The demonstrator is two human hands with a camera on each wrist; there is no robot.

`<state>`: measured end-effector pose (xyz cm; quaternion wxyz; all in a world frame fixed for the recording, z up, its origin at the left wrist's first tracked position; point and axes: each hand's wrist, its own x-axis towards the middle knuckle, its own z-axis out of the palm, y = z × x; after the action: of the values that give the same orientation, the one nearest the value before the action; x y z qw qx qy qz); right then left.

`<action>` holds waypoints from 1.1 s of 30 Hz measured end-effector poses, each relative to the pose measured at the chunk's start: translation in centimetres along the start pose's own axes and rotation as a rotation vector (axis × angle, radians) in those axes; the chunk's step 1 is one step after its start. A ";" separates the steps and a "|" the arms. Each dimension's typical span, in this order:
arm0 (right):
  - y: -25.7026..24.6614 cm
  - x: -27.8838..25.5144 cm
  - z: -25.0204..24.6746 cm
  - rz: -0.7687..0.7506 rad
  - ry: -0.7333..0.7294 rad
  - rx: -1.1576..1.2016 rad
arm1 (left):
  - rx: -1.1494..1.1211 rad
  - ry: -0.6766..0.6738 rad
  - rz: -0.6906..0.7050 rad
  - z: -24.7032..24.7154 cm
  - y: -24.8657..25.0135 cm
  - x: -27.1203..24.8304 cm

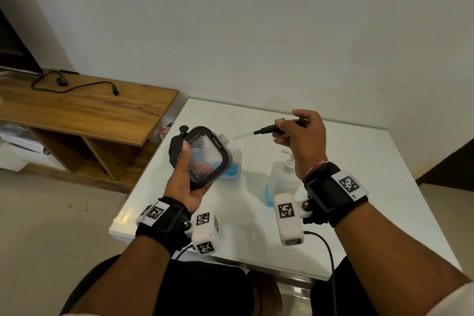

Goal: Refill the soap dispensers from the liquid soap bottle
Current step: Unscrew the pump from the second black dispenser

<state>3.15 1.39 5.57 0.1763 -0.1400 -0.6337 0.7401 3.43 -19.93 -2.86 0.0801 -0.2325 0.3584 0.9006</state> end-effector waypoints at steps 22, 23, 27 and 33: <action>15.6 -2.2 6.0 0.678 -0.359 -0.758 | -0.179 0.004 0.109 0.6 4.0 -0.5; 16.0 -1.9 6.1 0.693 -0.357 -0.758 | -0.181 0.003 0.104 0.5 4.0 -0.4; 17.3 -1.0 5.9 0.748 -0.380 -0.827 | -0.180 0.002 0.085 0.2 3.9 0.2; 19.0 -0.4 5.4 0.764 -0.399 -0.881 | -0.164 -0.001 0.088 -0.1 3.7 0.8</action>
<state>-0.40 -6.13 -12.37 -0.2977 -0.2758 -0.8057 0.4314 1.59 -22.72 -1.12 0.0210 -0.2221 0.2932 0.9297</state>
